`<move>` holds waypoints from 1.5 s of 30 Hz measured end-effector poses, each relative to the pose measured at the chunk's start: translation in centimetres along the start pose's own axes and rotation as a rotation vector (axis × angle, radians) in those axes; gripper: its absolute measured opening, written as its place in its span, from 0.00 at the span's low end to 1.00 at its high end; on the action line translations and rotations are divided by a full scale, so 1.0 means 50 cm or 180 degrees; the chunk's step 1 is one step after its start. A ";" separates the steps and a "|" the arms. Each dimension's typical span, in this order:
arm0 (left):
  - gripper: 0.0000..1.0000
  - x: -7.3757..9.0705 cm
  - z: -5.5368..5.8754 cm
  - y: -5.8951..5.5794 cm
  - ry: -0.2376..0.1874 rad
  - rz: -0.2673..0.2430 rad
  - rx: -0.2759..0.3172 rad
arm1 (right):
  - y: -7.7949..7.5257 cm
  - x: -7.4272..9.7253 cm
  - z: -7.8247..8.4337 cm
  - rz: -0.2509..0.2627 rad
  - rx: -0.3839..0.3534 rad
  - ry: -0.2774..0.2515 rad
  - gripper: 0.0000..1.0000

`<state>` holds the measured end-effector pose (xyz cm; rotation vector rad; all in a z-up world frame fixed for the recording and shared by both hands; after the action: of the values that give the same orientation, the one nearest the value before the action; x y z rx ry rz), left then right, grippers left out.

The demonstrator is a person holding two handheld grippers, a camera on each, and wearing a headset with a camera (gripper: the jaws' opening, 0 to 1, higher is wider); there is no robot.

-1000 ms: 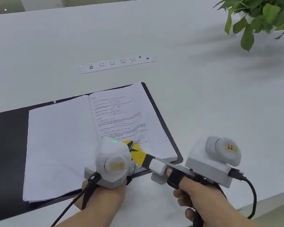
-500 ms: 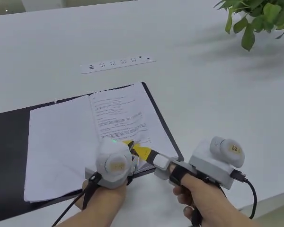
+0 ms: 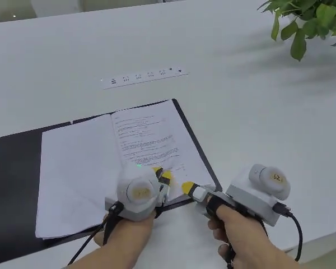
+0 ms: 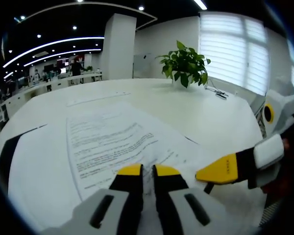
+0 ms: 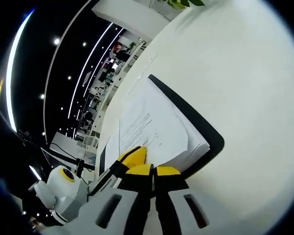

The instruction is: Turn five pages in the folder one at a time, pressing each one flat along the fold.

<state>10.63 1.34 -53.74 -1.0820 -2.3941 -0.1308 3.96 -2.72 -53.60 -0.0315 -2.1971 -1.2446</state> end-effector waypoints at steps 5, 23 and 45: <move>0.11 0.027 0.003 0.016 0.0109 0.0011 0.0050 | 0.012 0.005 -0.001 -0.0008 0.0091 -0.0062 0.00; 0.24 0.230 -0.049 0.136 -0.0243 -0.0186 0.0135 | 0.168 0.043 -0.008 -0.0115 0.1355 -0.0385 0.00; 0.25 0.396 -0.046 0.248 -0.0495 -0.0533 0.0268 | 0.320 0.004 0.087 -0.0326 0.2445 -0.0183 0.00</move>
<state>9.56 22.47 -43.62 -0.8815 -2.6032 -0.0031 6.53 9.58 -42.76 0.3583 -2.6081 -0.3806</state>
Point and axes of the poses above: the centre of the closed fingertips' face, and the gripper's own axes: x roughly backward along the fingers, y roughly to its left, z roughly out of its underside, the point moved 2 cm from there along x, roughly backward along the fingers, and after that the axes turned 3 degrees about y, right-handed, at the moved point
